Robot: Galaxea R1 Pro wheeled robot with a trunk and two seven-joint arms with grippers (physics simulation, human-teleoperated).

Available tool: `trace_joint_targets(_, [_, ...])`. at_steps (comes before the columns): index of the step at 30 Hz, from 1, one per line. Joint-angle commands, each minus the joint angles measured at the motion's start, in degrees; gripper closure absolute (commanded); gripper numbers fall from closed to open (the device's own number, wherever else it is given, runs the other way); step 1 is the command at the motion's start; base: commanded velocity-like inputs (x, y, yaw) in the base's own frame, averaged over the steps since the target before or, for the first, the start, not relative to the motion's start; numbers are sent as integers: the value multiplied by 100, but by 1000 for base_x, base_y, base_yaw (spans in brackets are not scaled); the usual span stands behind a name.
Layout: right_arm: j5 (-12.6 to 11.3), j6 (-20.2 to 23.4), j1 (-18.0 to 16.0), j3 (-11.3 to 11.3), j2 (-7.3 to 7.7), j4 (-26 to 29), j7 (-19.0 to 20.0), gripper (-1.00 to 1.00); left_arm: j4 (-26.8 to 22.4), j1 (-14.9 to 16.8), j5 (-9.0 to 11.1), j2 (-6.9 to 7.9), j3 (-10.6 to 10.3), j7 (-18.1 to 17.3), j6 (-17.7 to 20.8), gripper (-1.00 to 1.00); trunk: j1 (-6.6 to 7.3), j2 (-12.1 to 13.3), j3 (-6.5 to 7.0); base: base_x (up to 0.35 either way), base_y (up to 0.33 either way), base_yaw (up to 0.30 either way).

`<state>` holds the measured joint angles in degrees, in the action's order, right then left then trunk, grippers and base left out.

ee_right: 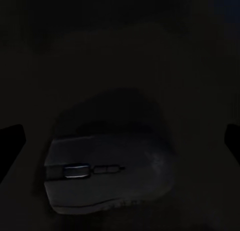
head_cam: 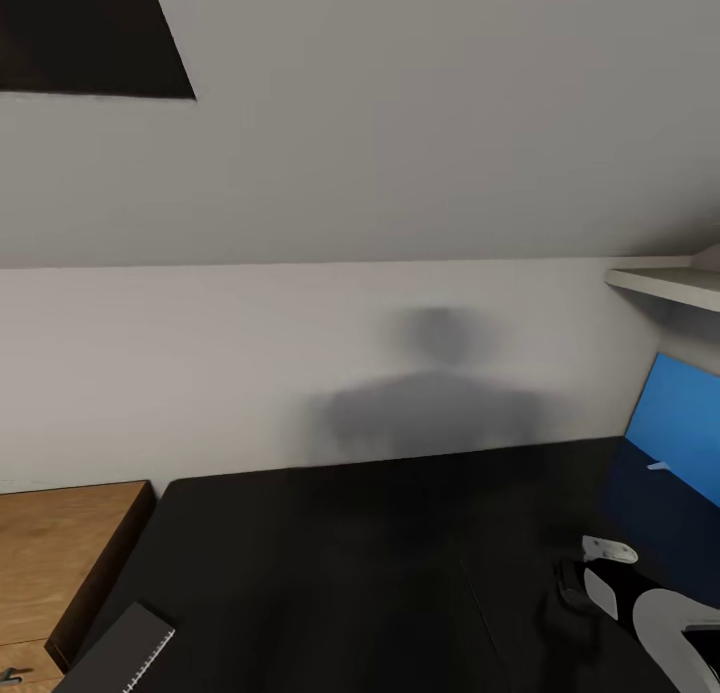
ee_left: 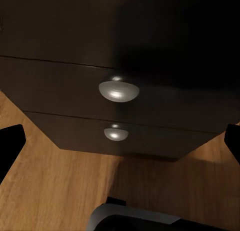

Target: In the bedroom, organize the workspace by keeping the computer under the desk, ensuring the monitor is on the desk, placing the keyboard on the desk next to the monitor, placing the mouse on the desk next to the keyboard, moving the folder from the swivel chair onto the desk next to the mouse, stacking the notebook on top of the folder with the pen on top of the notebook, and positioning the swivel chair next to the desk.

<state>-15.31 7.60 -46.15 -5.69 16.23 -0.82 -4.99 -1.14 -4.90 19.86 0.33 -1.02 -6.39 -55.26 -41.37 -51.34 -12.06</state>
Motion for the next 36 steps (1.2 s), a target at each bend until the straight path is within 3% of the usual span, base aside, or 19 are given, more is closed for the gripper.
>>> trace_joint_targets(1, [-49, 13, -6, -50, -2, -6, -10, -100, -9, -2, 62, 1, -11, -55, -3, -100, -1, -5, -7, 0, 0, 0])
trace_joint_targets(28, [-42, 42, 29, -55, -22, -15, -10, -100, -9, -2, 62, 2, -12, -63, -3, -100, -1, -5, -7, 0, 0, 0])
trace_joint_targets(36, [-42, 40, 35, -55, -23, -15, -10, -100, -9, -2, 62, 2, -11, -59, -3, -100, -177, -326, -150, 0, 0, 0])
